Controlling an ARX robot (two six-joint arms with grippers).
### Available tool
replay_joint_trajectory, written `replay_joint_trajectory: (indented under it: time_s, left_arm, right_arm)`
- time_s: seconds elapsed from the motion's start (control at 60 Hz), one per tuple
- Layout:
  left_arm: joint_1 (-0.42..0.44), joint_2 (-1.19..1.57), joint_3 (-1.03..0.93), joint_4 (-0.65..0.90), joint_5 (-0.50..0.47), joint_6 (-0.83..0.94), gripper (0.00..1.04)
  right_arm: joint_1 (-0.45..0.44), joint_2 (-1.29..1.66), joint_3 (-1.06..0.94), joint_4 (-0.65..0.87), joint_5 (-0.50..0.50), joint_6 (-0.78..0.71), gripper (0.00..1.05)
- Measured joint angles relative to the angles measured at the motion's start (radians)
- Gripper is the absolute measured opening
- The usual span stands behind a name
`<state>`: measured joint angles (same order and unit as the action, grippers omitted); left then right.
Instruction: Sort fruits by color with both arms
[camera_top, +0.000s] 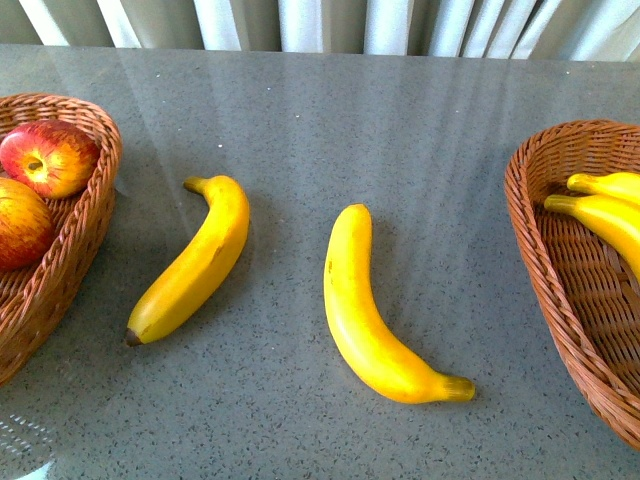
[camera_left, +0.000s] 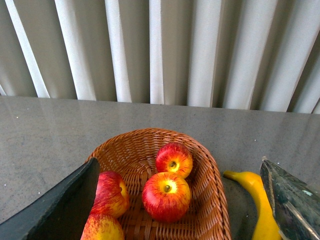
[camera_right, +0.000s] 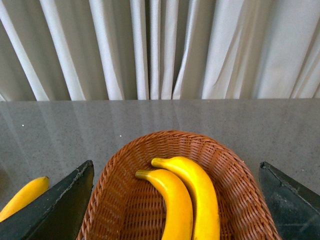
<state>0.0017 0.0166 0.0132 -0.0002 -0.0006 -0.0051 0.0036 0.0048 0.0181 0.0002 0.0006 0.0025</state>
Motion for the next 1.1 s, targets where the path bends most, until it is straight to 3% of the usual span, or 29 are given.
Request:
replay_joint_trajectory:
  time_s: [0.233, 0.334, 0.384, 0.434, 0.6, 0.734, 1.101]
  left_arm:
    - [0.0, 0.0, 0.0, 0.0, 0.0, 0.0, 0.96]
    - [0.0, 0.0, 0.0, 0.0, 0.001, 0.0, 0.96]
    - [-0.001, 0.0, 0.0, 0.0, 0.0, 0.0, 0.96]
    - [-0.001, 0.0, 0.0, 0.0, 0.001, 0.0, 0.96]
    - [-0.001, 0.0, 0.0, 0.0, 0.0, 0.0, 0.96]
    - [-0.001, 0.0, 0.0, 0.0, 0.0, 0.0, 0.96]
    - [-0.001, 0.0, 0.0, 0.0, 0.0, 0.0, 0.96]
  right_arm:
    - [-0.005, 0.006, 0.003, -0.007, -0.019, -0.004, 0.96]
    - [-0.134, 0.249, 0.149, -0.31, -0.422, -0.105, 0.96]
    - [-0.142, 0.382, 0.2, -0.334, -0.547, -0.12, 0.96]
    - [-0.127, 0.474, 0.241, -0.292, -0.587, -0.13, 0.96]
    - [0.06, 0.826, 0.412, -0.062, -0.383, -0.119, 0.96]
    - [0.189, 1.038, 0.495, 0.0, -0.256, -0.061, 0.96]
    - [0.399, 1.446, 0.755, -0.009, -0.14, 0.167, 0.96]
